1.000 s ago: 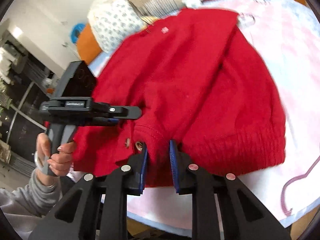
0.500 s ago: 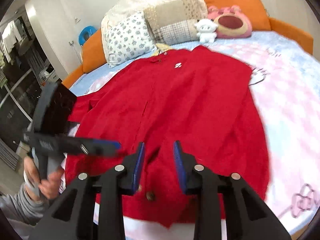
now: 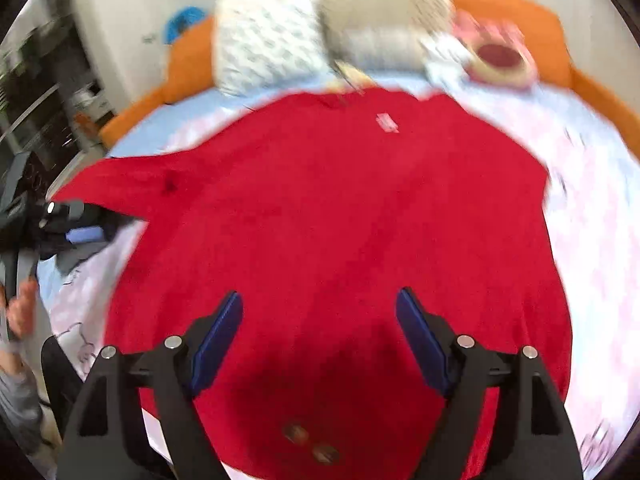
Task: Fold large clothes
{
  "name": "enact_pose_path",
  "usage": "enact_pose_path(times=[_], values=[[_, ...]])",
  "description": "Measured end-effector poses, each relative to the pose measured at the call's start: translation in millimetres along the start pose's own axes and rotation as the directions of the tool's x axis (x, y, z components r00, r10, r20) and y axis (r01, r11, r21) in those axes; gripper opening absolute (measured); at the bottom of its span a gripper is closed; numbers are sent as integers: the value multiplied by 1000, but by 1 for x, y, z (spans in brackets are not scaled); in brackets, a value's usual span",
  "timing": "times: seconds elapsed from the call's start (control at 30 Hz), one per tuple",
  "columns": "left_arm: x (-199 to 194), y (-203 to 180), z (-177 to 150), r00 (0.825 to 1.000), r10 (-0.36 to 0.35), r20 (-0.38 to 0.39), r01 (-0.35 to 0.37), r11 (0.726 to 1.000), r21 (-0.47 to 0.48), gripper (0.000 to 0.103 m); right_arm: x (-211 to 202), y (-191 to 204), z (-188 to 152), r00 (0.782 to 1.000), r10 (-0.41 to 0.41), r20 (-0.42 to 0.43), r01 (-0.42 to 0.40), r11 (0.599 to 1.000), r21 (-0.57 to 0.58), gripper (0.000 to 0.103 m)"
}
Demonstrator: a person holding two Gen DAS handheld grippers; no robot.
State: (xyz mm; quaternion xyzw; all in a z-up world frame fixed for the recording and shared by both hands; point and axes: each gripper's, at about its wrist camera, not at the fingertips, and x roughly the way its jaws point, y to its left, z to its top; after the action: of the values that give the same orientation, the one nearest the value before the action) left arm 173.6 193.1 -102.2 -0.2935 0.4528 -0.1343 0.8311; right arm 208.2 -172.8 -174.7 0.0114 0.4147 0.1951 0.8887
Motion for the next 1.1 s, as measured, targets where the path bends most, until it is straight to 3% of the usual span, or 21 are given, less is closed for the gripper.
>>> enact_pose_path(times=[0.07, 0.1, 0.23, 0.3, 0.4, 0.53, 0.7, 0.83, 0.87, 0.9, 0.93, 0.97, 1.0, 1.03, 1.07, 1.1], values=[[-47, 38, 9, 990, 92, 102, -83, 992, -96, 93, 3, 20, 18, 998, 68, 10, -68, 997, -37, 78], [-77, 65, 13, 978, 140, 157, -114, 980, -162, 93, 7, 29, 25, 995, 100, 9, -99, 994, -48, 78], [-141, 140, 23, 935, 255, 245, -164, 927, -338, 93, 42, 73, 46, 983, 178, -37, -181, 977, -116, 78], [-161, 172, 29, 928, 269, 259, -150, 905, -399, 93, 65, 98, 53, 972, 224, -78, -232, 964, -127, 78], [-172, 212, 47, 920, 301, 249, -171, 883, -438, 93, 95, 124, 71, 953, 278, -120, -292, 949, -116, 78], [-171, 248, 59, 927, 297, 229, -162, 869, -468, 93, 123, 143, 99, 927, 342, -153, -356, 931, -77, 78], [-171, 264, 84, 917, 326, 229, -189, 863, -468, 93, 140, 158, 120, 925, 346, -159, -366, 924, -116, 78], [-165, 278, 101, 920, 328, 217, -198, 863, -466, 92, 150, 144, 124, 923, 357, -146, -371, 925, -87, 80], [-165, 277, 103, 911, 356, 208, -230, 857, -461, 76, 154, 136, 126, 921, 364, -137, -374, 925, -63, 80], [-166, 274, 105, 900, 390, 196, -269, 849, -456, 52, 159, 126, 130, 919, 374, -127, -380, 925, -26, 80], [-167, 271, 107, 886, 425, 183, -310, 840, -446, 39, 164, 119, 133, 916, 381, -124, -384, 923, 1, 80], [-168, 270, 109, 892, 415, 182, -303, 844, -443, 25, 173, 108, 140, 910, 395, -127, -393, 919, 39, 80], [-169, 268, 112, 898, 401, 182, -288, 848, -444, 22, 183, 99, 148, 906, 401, -137, -396, 916, 68, 80], [-171, 263, 115, 889, 418, 189, -306, 847, -433, 21, 191, 93, 154, 903, 405, -142, -397, 914, 82, 71], [-173, 253, 121, 879, 431, 203, -327, 855, -402, 20, 202, 87, 164, 900, 410, -148, -401, 912, 89, 46], [-176, 239, 128, 873, 435, 221, -338, 866, -367, 20, 212, 82, 172, 898, 410, -157, -401, 912, 90, 29]])
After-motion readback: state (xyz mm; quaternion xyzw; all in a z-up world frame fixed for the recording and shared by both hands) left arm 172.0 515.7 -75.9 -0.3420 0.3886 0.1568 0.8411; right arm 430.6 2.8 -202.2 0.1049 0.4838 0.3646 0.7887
